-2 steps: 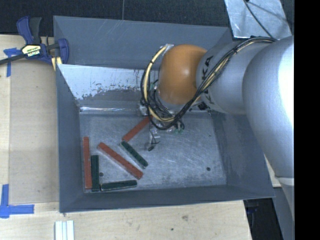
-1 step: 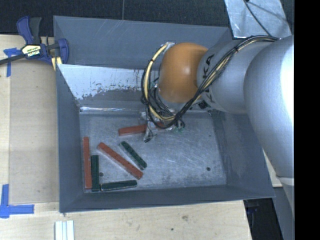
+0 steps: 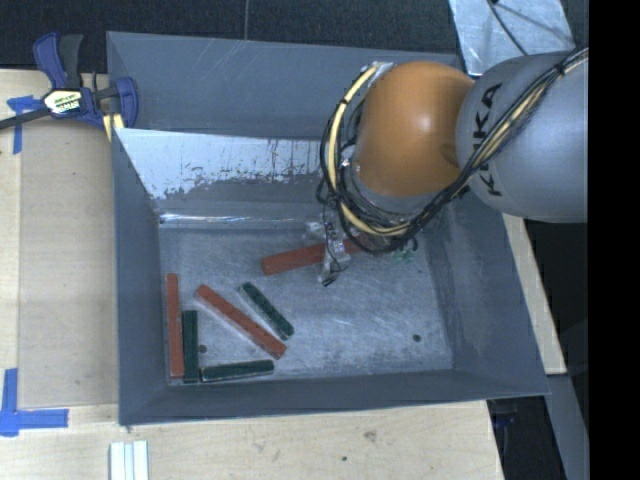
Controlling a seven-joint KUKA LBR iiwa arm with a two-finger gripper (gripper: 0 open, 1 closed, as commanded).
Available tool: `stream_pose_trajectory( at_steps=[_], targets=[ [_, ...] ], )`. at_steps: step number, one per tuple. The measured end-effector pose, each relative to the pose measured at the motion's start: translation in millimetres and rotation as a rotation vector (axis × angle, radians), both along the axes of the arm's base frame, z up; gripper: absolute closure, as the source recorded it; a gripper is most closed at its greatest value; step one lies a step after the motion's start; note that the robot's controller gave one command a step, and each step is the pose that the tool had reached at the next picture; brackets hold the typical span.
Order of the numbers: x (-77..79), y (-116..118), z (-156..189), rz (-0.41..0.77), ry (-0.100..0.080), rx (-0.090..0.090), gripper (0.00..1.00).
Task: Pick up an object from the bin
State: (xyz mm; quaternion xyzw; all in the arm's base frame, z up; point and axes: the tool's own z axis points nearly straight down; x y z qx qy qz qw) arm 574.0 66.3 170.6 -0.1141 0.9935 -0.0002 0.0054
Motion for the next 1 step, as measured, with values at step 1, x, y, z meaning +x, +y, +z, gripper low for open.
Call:
stream_pose_trajectory(
  at_steps=[1],
  targets=[
    [5.7, -7.6, 62.9, -0.007, 0.0, 0.0, 1.0]
  ],
)
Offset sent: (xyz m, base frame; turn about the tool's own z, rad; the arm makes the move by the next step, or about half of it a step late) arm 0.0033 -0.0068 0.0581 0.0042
